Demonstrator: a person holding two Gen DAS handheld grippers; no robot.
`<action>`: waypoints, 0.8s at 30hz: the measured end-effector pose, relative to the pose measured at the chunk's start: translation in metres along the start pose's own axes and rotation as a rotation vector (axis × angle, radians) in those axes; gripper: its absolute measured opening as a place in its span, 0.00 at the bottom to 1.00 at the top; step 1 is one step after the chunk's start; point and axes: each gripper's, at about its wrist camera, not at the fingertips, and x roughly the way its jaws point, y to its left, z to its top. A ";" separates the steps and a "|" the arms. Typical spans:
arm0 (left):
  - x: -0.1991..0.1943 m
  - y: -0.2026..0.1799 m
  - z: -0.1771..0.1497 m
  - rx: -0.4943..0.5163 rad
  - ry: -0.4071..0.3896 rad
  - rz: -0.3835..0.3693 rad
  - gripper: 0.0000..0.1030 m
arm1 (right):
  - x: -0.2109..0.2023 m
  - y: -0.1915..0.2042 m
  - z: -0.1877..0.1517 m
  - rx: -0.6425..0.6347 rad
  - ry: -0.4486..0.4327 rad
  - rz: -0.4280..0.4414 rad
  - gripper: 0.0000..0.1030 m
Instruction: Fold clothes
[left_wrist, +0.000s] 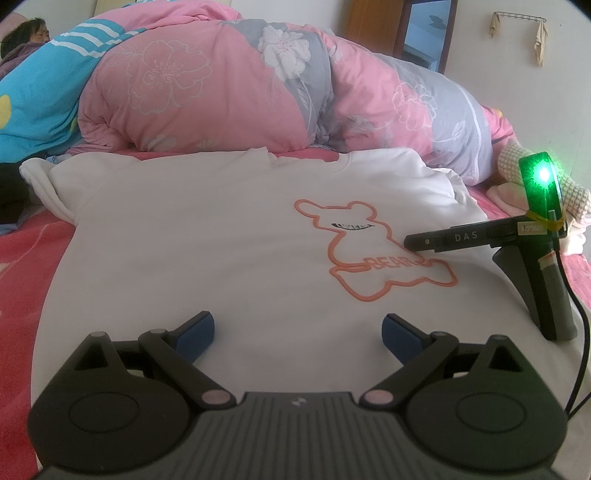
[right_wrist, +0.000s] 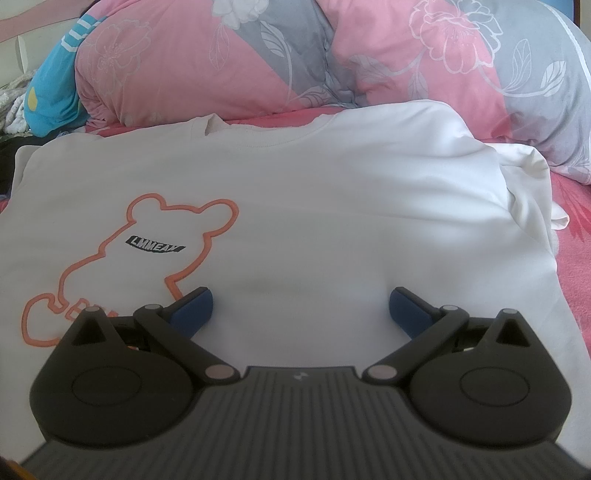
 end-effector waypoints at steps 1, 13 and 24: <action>0.000 0.000 0.000 0.000 0.000 0.000 0.95 | 0.000 0.000 0.000 0.000 0.000 0.000 0.99; 0.000 0.001 0.000 -0.004 0.000 -0.004 0.95 | 0.000 0.000 0.000 0.000 0.000 0.001 0.99; 0.001 0.002 -0.001 -0.010 0.000 -0.010 0.95 | -0.001 0.000 0.000 -0.001 0.000 0.001 0.99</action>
